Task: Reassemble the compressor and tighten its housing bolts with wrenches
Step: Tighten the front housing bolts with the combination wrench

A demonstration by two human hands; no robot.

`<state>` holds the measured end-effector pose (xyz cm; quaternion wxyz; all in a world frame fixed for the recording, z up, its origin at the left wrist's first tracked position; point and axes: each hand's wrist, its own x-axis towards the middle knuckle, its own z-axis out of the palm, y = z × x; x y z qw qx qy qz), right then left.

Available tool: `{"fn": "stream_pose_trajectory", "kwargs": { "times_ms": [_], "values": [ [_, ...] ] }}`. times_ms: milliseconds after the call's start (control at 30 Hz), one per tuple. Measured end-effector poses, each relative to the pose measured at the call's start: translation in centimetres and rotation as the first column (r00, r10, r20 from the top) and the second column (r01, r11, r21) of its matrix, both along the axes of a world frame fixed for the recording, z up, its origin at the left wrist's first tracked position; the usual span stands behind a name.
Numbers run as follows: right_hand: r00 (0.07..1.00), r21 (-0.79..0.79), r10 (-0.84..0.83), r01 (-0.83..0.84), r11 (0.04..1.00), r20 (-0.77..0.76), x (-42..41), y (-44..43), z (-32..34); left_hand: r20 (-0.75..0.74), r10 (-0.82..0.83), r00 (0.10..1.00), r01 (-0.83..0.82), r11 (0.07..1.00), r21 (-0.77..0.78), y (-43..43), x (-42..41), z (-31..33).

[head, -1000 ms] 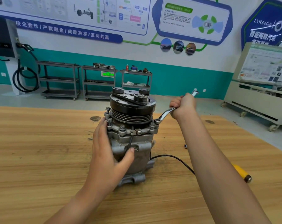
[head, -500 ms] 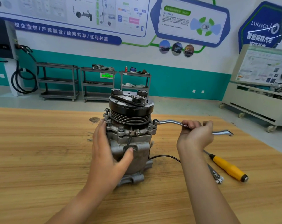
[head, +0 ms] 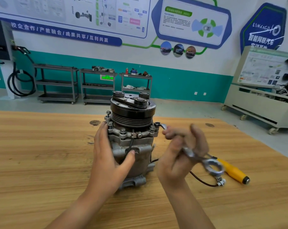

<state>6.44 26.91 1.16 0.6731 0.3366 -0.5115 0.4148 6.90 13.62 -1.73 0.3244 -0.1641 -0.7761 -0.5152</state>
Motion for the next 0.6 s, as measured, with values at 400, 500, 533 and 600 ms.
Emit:
{"fn": "stream_pose_trajectory", "kwargs": {
  "times_ms": [400,500,533,600],
  "values": [
    [0.697,-0.706,0.714,-0.473,0.527,0.066,-1.8,-0.1,7.7,-0.01,-0.003,1.0,0.003,1.0,-0.011,-0.1,0.0,0.1],
    [0.544,-0.777,0.839,-0.534,0.332,-0.016,-2.4,2.4,9.4,-0.001,-0.009,1.0,0.009,1.0,-0.017,-0.1,-0.1,0.1],
    [0.477,-0.8,0.879,-0.533,0.277,-0.013,-2.7,3.4,9.8,0.006,-0.013,1.0,0.013,1.0,-0.018,-0.2,-0.1,0.1],
    [0.32,-0.852,0.947,-0.491,0.181,0.016,-3.6,5.1,10.1,0.016,-0.016,1.0,0.016,1.0,-0.022,-0.2,0.0,0.1]
  ]
}}
